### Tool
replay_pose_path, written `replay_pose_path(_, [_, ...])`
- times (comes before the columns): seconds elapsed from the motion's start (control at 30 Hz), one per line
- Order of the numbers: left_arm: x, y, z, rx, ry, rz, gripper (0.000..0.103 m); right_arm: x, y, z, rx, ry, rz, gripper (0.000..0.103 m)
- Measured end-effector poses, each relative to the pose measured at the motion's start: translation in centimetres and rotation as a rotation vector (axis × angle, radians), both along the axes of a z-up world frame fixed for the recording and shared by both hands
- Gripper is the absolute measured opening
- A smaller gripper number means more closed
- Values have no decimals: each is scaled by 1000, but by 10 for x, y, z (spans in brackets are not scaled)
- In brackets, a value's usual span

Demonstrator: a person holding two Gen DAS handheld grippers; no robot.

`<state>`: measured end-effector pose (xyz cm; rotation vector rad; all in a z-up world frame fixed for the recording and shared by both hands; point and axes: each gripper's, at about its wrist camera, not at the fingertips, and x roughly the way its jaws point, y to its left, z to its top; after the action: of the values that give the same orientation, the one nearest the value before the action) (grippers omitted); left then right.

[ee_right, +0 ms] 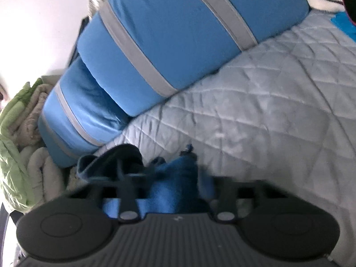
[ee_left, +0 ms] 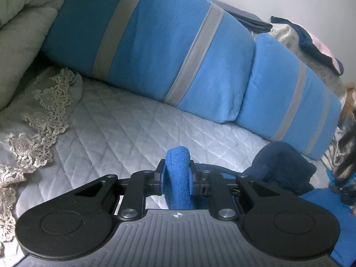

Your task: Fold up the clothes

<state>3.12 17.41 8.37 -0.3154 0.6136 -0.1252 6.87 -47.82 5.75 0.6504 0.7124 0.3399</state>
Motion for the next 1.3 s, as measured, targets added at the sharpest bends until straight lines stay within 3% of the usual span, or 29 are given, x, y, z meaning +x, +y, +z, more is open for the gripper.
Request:
replay_pose_path(0.33, [-15, 0, 31, -76, -187, 1, 18, -25, -2, 50, -55, -248, -75, 12])
replay_pose_path(0.47, [10, -11, 32, -63, -170, 36, 18, -9, -1, 54, -59, -251, -115, 12])
replay_pose_path(0.63, [46, -32, 28, 20, -138, 73, 18, 23, 5, 43, -109, -199, -158, 12])
replay_pose_path(0.83, [82, -42, -6, 97, 46, 83, 18, 51, 14, 11, -201, -45, -187, 12])
replay_pose_path(0.97, [81, -44, -18, 144, 110, 76, 19, 51, 19, 5, -244, -18, -177, 12])
replay_pose_path(1.13, [63, -41, -7, 135, 52, 68, 19, 39, 20, 12, -257, -52, -172, 12])
replay_pose_path(1.3, [34, -35, 18, 68, -102, 45, 18, 14, 22, 38, -274, -154, -164, 12])
